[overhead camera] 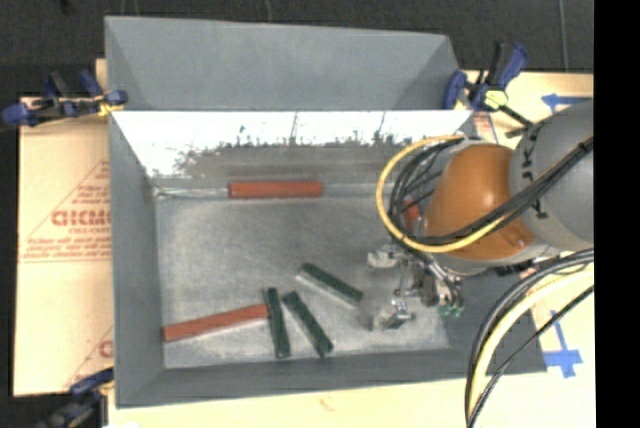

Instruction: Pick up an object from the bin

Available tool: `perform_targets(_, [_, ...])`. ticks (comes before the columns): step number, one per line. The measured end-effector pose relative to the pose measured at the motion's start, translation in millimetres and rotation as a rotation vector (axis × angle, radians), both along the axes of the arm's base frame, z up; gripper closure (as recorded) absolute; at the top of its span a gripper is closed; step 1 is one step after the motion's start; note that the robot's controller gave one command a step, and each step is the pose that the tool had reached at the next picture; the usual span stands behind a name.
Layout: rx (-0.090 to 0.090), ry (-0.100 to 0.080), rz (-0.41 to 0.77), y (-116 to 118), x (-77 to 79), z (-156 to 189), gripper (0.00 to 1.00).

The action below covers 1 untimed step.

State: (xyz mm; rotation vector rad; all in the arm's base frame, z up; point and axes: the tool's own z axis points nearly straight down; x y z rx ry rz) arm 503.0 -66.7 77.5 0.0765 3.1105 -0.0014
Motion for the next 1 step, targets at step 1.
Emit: perform_targets(1, [0.0,0.001,0.001,0.0,-0.3,0.0,0.0])
